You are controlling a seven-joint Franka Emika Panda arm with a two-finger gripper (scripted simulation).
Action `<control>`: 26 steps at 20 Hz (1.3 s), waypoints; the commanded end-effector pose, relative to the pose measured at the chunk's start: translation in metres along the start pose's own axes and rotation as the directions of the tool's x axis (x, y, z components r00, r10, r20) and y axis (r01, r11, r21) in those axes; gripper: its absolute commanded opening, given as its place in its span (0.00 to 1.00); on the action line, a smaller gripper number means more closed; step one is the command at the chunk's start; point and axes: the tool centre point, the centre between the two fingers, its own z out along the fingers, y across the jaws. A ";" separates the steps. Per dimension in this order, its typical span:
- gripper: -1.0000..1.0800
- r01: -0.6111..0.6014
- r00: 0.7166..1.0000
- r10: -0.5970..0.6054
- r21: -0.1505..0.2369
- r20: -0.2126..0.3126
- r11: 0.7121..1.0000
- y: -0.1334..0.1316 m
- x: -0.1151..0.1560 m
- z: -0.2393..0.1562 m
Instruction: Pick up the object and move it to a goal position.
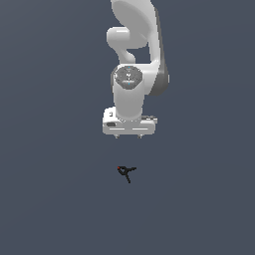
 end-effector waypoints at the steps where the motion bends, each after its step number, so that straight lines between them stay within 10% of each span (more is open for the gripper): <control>1: 0.96 0.000 1.000 0.000 0.000 0.000 1.000 0.000 0.000 0.000; 26: 0.96 0.143 0.989 -0.144 -0.013 -0.029 0.990 -0.005 0.019 -0.003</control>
